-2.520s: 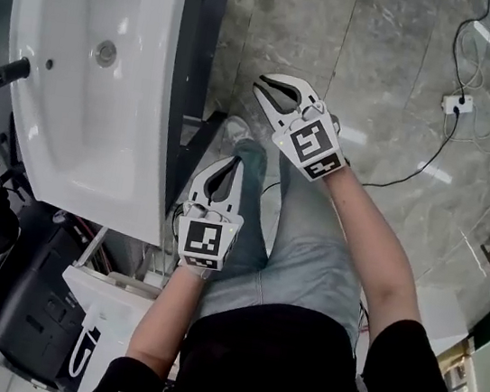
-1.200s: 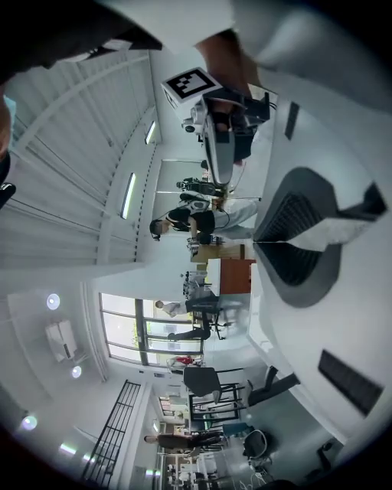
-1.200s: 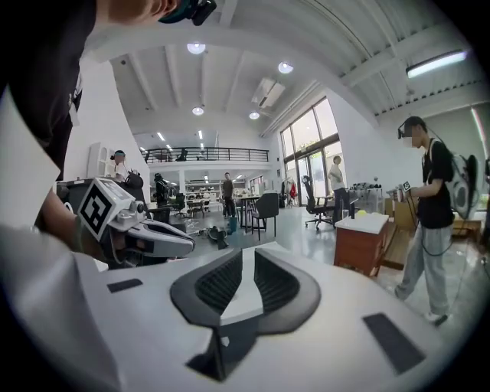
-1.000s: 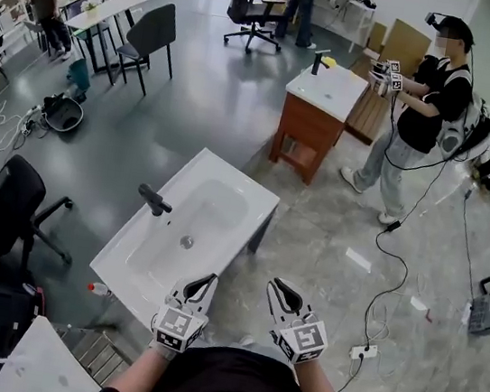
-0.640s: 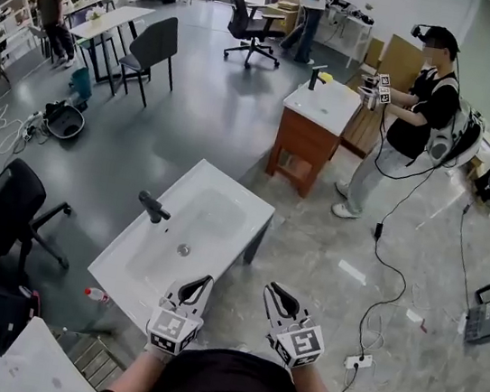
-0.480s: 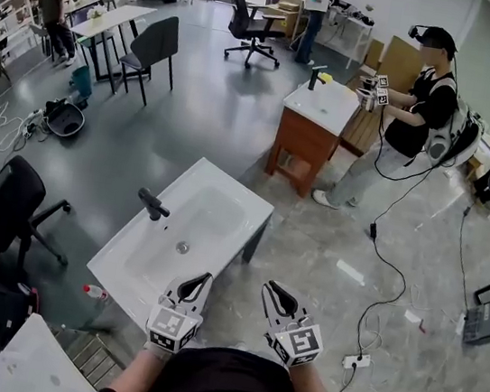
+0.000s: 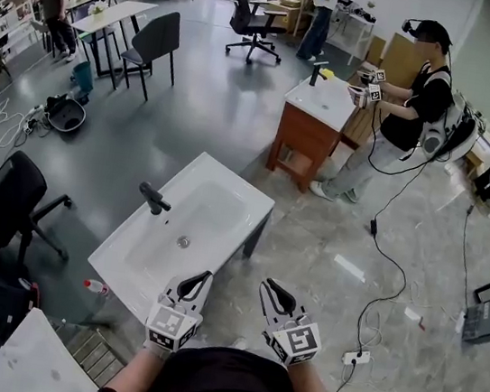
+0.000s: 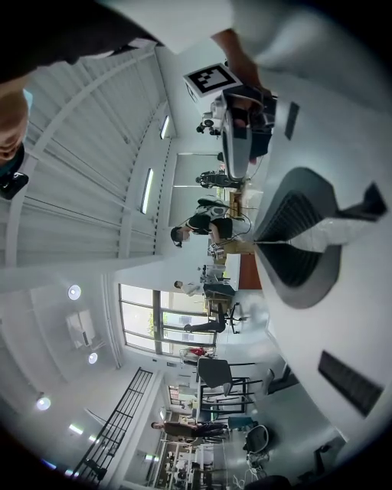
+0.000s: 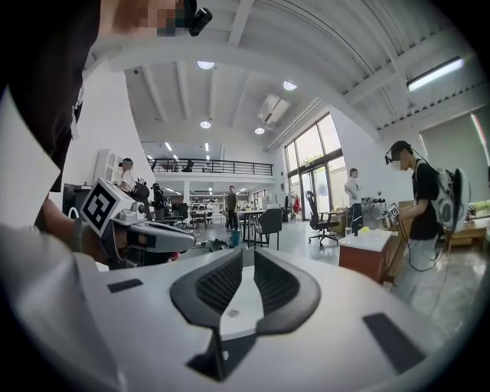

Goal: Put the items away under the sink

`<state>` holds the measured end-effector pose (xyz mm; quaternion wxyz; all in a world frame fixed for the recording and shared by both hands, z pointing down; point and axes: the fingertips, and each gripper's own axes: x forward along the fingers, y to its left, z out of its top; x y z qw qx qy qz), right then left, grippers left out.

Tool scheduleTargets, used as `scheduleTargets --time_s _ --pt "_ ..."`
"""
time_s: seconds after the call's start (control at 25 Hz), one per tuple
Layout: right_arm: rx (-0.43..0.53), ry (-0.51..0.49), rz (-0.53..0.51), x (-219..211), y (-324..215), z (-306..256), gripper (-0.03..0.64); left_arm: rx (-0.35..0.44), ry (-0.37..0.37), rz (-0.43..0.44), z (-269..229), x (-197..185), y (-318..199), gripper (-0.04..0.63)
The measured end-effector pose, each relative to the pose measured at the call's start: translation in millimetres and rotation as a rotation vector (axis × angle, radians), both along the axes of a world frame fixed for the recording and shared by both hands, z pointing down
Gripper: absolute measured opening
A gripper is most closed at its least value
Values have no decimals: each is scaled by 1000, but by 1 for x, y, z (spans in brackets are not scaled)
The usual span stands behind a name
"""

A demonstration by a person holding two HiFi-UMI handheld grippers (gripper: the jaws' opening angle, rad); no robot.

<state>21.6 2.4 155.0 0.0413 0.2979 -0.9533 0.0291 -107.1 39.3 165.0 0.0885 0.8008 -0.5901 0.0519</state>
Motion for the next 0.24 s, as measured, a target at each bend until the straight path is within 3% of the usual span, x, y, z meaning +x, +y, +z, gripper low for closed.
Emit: scheduleTargets --time_s 0.24 --pt "-7 2 1 -2 -1 1 61 5 -7 -4 -1 -1 0 20"
